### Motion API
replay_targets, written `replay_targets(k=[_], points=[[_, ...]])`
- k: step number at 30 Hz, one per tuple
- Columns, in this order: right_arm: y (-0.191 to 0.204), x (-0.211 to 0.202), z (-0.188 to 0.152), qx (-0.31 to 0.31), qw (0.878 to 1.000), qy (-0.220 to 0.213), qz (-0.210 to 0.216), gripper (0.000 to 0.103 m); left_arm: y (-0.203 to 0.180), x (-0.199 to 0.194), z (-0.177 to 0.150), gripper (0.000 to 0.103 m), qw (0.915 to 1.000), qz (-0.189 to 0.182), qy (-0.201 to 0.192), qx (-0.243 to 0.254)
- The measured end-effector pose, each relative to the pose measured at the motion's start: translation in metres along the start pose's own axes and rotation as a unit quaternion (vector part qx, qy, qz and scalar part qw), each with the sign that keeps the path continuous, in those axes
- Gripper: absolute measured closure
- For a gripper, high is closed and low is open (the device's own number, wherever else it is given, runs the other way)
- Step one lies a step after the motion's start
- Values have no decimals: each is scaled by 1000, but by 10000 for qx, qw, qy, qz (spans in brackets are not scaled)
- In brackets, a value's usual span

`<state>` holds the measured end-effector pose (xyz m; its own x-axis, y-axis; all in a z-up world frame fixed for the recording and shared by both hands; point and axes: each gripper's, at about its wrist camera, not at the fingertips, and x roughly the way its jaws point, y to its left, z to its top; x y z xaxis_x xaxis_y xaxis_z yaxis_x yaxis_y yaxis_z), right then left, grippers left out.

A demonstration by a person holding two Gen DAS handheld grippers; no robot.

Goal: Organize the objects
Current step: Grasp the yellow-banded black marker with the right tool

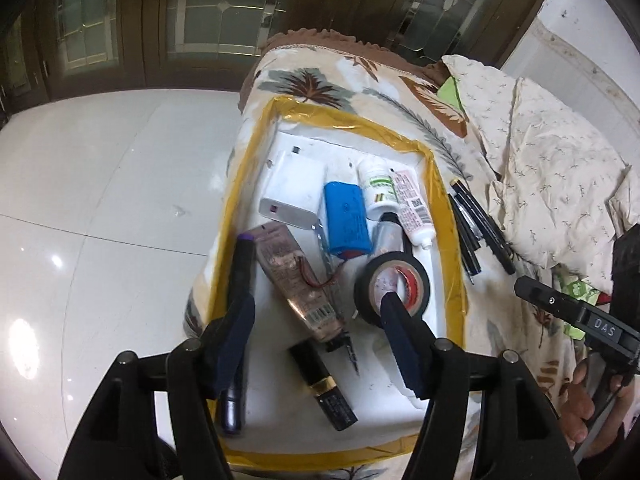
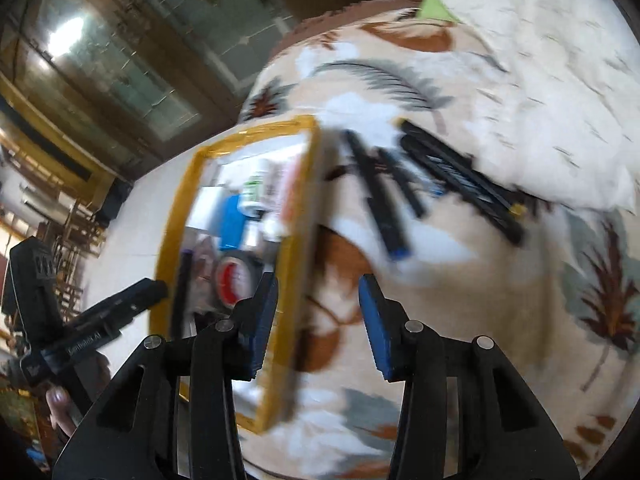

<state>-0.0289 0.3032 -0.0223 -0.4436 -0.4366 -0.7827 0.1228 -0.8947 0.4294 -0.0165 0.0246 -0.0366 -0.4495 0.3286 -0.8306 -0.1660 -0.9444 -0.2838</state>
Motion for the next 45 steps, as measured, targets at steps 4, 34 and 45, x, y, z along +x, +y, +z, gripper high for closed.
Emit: replay_targets(k=[4,34,45], points=[[-31,-8,-2,121,9999,-81,-67,61,-19,-1,-9,37,9996,42,-90,277],[-113,45,60,618,9973,387,21,85,-146,34,1,37,9934,-614,512,819],[-104,56,67,260,9980,529,-237,87,-168,47,27,38,9947,-584,511,669]])
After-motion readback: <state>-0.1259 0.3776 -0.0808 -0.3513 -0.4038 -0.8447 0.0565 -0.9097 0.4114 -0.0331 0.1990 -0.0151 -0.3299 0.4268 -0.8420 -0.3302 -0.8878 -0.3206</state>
